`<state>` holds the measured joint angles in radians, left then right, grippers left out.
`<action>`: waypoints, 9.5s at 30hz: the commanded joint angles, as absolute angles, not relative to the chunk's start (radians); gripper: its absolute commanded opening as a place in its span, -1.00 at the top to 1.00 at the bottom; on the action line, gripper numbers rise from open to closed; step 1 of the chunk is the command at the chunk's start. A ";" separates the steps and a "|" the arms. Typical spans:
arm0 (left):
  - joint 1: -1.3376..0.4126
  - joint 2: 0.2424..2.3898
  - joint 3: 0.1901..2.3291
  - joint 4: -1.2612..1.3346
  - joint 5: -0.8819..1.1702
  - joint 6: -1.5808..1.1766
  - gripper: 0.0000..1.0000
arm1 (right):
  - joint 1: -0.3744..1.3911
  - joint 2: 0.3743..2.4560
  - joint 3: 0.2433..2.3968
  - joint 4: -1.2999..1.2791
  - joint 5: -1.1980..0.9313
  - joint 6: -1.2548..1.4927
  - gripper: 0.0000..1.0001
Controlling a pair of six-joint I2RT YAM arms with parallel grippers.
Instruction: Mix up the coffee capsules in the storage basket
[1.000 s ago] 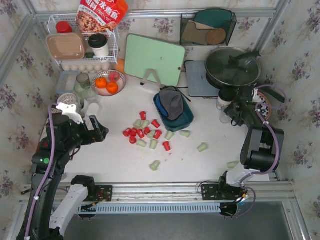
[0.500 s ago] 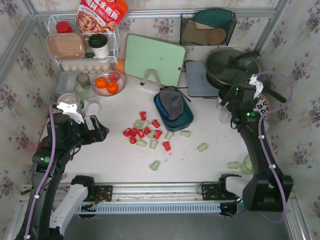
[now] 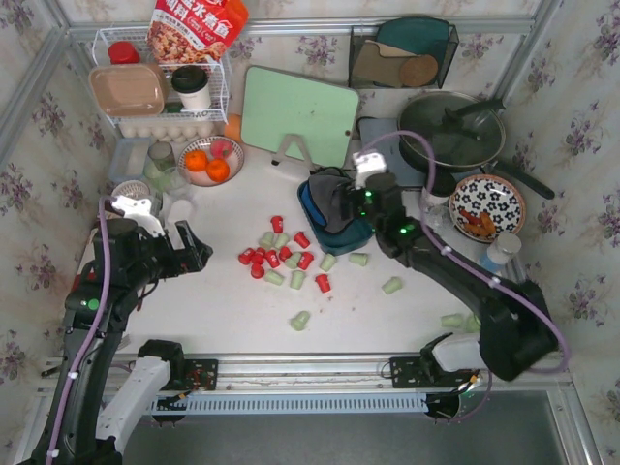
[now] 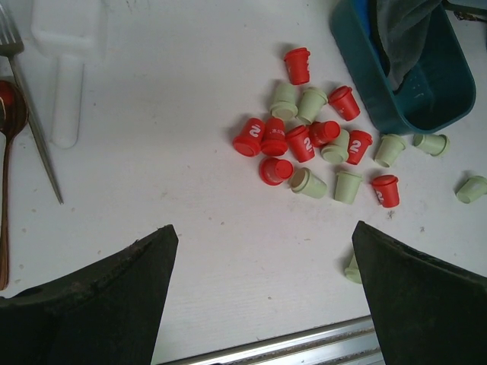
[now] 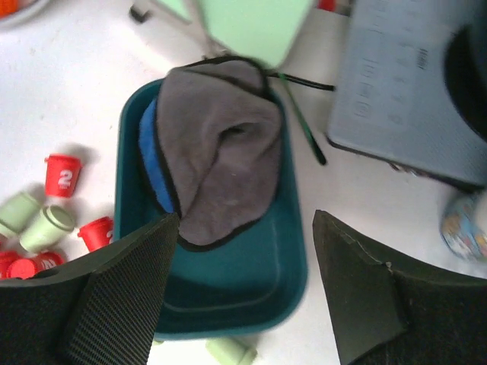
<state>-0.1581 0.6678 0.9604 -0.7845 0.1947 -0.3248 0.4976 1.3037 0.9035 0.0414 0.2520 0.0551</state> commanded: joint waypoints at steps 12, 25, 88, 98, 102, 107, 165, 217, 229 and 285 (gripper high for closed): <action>-0.154 0.693 0.957 -0.755 0.198 -0.329 -0.99 | 0.589 1.810 1.148 0.247 0.231 -0.386 -0.62; -0.138 0.720 0.957 -0.749 0.216 -0.334 -1.00 | 0.587 1.902 1.219 0.209 0.225 -0.452 -0.16; -0.115 0.739 0.953 -0.743 0.239 -0.341 -1.00 | 0.462 1.755 1.384 -0.076 0.031 -0.187 1.00; -0.131 0.744 0.971 -0.638 0.329 -0.314 -0.94 | 0.516 1.498 1.445 -0.182 0.010 -0.181 1.00; -0.223 0.737 1.006 -0.560 0.287 -0.298 -0.93 | 0.592 1.414 1.451 -0.189 -0.031 -0.184 1.00; -0.417 0.743 1.028 -0.419 0.154 -0.218 -0.92 | 0.632 1.330 1.387 -0.149 -0.157 -0.128 1.00; -0.916 1.118 1.268 -0.490 -0.495 0.109 1.00 | 0.670 0.845 0.637 0.306 -0.225 -0.050 -0.57; -0.049 0.978 0.953 -0.784 -0.699 -0.637 -0.67 | 0.669 1.067 0.554 0.437 0.211 -0.029 -0.58; -0.080 0.855 1.098 -0.891 -0.434 -0.398 -0.80 | 0.669 1.170 0.591 0.409 0.347 0.033 -0.59; -0.154 0.613 0.979 -0.775 0.059 -0.227 -0.89 | 0.570 1.512 0.981 0.086 0.487 0.595 1.00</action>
<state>-0.1501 0.6201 0.9802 -0.8059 0.0666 -0.2230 0.5930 1.5024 0.9207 0.0986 0.4446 0.6613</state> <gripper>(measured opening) 0.946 0.033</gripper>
